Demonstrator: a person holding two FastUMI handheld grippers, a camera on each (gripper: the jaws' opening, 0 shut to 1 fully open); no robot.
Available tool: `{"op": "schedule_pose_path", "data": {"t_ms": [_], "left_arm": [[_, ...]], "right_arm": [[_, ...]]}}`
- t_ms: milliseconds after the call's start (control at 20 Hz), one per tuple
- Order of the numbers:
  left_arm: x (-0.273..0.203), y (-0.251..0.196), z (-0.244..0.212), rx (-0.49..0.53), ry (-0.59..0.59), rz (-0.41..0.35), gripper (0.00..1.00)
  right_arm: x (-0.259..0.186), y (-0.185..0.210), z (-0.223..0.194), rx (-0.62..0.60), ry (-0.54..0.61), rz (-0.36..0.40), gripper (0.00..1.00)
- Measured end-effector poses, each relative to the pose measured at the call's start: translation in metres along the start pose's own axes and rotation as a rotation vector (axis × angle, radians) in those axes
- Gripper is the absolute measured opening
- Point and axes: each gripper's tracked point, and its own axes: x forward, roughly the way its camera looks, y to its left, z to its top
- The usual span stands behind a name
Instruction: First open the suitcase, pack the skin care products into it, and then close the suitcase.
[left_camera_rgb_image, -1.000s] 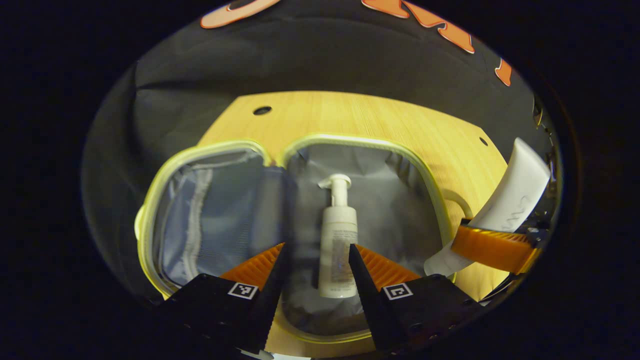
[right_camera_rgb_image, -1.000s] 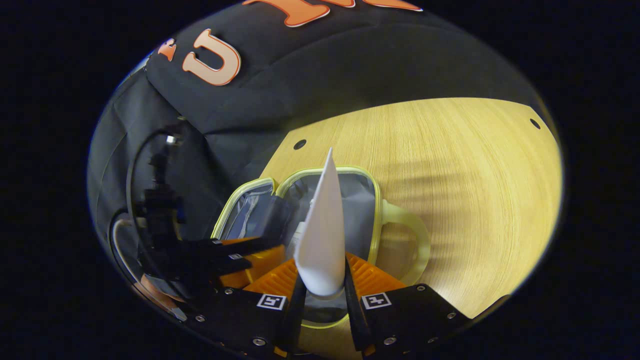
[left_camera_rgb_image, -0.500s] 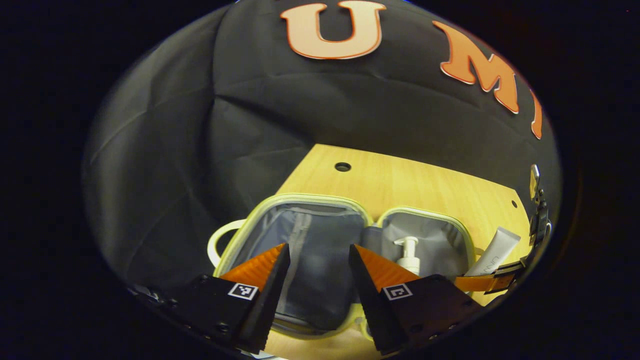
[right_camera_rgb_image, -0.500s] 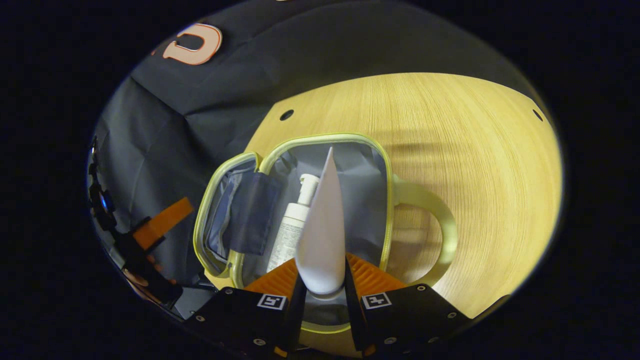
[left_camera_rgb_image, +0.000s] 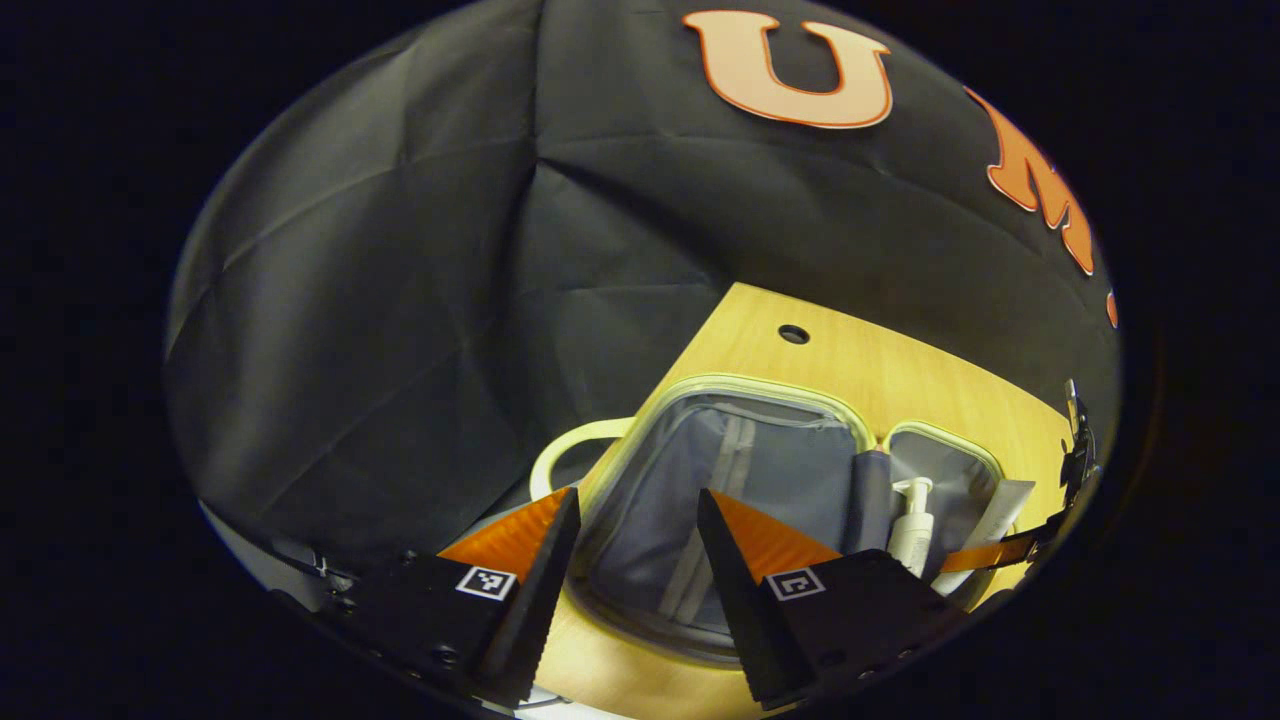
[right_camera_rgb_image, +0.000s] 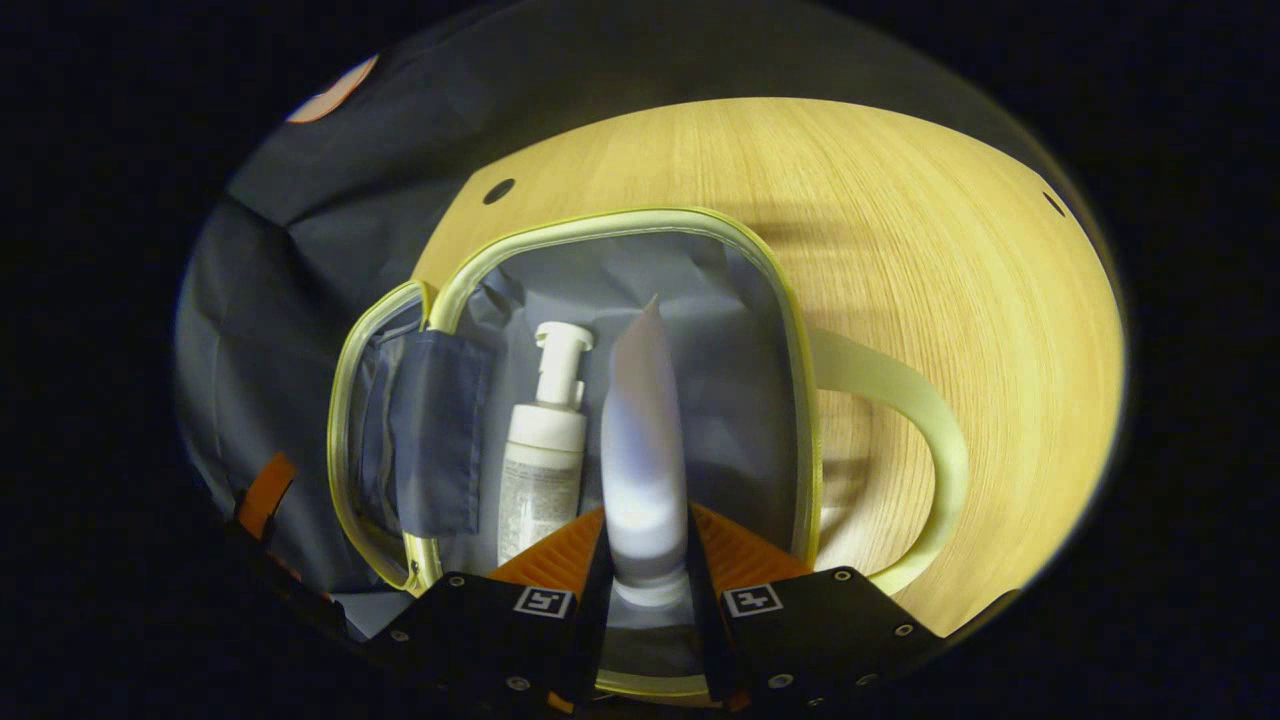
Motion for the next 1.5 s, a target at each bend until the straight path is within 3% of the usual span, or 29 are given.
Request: {"op": "schedule_pose_path", "data": {"t_ms": [300, 500, 550, 600, 800, 850, 1000, 1050, 1200, 1250, 1400, 1450, 1500], "left_arm": [[0.022, 0.044, 0.005, -0.033, -0.004, 0.056, 0.76], [0.036, 0.059, 0.011, -0.053, -0.014, 0.054, 0.76], [0.041, 0.058, 0.011, -0.058, -0.017, 0.041, 0.76], [0.046, 0.056, 0.012, -0.074, -0.013, 0.016, 0.76], [0.071, 0.048, 0.006, -0.234, 0.035, -0.082, 0.76], [0.076, 0.054, 0.003, -0.271, 0.051, -0.086, 0.82], [0.098, 0.055, -0.006, -0.363, 0.121, -0.135, 0.80], [0.105, 0.059, -0.009, -0.398, 0.142, -0.143, 0.84], [0.117, 0.059, -0.015, -0.569, 0.203, -0.180, 0.81], [0.128, 0.049, -0.022, -0.630, 0.224, -0.200, 0.70], [0.130, 0.059, -0.033, -0.682, 0.262, -0.187, 0.70], [0.131, 0.071, -0.032, -0.696, 0.256, -0.147, 0.57], [0.149, 0.060, -0.040, -0.713, 0.285, -0.173, 0.44]], "right_arm": [[-0.003, 0.007, 0.006, 0.056, -0.030, 0.015, 0.45], [-0.010, 0.004, 0.011, 0.053, -0.077, 0.010, 0.57], [-0.013, 0.003, 0.012, 0.044, -0.091, 0.008, 0.60], [-0.018, 0.001, 0.013, 0.036, -0.106, 0.006, 0.56], [-0.038, -0.009, 0.029, 0.002, -0.226, -0.001, 0.73], [-0.039, -0.011, 0.034, -0.013, -0.272, -0.002, 0.78], [-0.055, -0.019, 0.056, -0.053, -0.426, -0.003, 0.88], [-0.062, -0.021, 0.063, -0.063, -0.479, -0.002, 0.90], [-0.079, -0.032, 0.081, -0.085, -0.601, -0.028, 0.93], [-0.086, -0.035, 0.085, -0.091, -0.637, -0.035, 0.93], [-0.107, -0.045, 0.104, -0.117, -0.747, -0.067, 0.94], [-0.114, -0.048, 0.108, -0.125, -0.779, -0.084, 0.94], [-0.123, -0.052, 0.113, -0.135, -0.804, -0.098, 0.94]]}}
